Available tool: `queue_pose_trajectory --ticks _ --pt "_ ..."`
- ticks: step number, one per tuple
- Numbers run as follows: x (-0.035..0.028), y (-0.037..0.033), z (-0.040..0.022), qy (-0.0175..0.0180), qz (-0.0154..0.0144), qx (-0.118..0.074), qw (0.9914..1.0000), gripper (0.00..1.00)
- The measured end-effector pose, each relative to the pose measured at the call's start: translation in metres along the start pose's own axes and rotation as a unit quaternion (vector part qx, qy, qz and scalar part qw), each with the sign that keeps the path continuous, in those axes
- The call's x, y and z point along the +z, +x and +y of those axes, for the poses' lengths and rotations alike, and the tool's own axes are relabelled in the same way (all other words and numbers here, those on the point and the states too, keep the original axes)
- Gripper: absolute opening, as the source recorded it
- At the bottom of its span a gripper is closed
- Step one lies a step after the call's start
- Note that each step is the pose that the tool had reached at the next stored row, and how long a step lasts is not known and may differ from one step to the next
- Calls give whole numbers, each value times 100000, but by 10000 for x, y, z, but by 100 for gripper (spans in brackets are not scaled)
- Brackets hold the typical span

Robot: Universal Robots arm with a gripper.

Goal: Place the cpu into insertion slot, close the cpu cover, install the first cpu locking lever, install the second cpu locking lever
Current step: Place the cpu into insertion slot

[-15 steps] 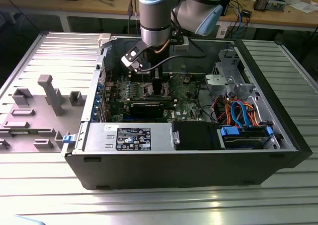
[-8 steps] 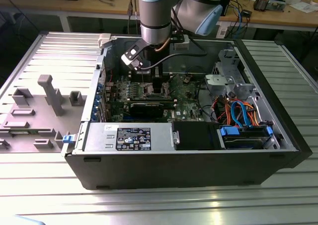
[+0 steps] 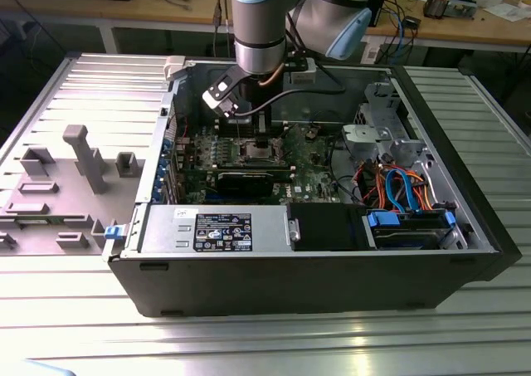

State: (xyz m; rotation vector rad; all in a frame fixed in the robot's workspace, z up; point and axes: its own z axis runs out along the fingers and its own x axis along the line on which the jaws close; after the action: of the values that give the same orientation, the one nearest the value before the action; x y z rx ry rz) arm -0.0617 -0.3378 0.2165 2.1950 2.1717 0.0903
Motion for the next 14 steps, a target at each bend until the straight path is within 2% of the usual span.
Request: queue_pose_trajectory --ticks 14 --pt "-2 0 0 1 -1 2 100000 11"
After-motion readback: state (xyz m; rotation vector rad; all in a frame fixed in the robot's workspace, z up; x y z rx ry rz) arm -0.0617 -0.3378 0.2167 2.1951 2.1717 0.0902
